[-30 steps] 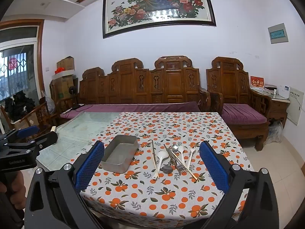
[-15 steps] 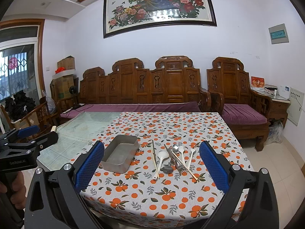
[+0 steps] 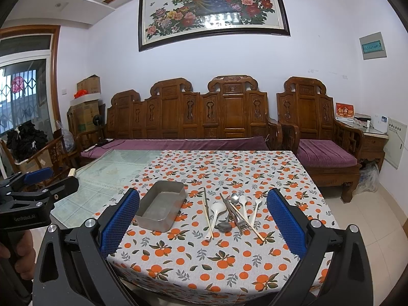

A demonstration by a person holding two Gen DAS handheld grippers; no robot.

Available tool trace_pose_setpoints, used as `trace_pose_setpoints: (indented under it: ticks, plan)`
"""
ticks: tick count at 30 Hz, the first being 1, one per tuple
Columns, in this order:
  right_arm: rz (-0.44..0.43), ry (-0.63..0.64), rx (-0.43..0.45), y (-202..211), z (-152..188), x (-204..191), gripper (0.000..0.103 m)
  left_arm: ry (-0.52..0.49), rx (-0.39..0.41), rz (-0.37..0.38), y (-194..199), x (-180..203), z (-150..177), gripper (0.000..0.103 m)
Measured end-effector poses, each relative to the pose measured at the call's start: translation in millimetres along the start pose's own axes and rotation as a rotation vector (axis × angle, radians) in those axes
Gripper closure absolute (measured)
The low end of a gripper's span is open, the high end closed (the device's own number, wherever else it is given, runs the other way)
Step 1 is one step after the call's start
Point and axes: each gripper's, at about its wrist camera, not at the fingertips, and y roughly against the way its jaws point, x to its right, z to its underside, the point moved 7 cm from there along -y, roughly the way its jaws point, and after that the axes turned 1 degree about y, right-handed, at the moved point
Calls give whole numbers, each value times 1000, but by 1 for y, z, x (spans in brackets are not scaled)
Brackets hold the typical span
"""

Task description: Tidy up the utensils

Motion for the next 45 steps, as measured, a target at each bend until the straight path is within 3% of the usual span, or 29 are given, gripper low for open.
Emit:
trace_pose_setpoints:
  ticks: [45]
  plan:
    - [-2,-2,2,2,-1,-1,3,-4,16,6,7,4,-5,6]
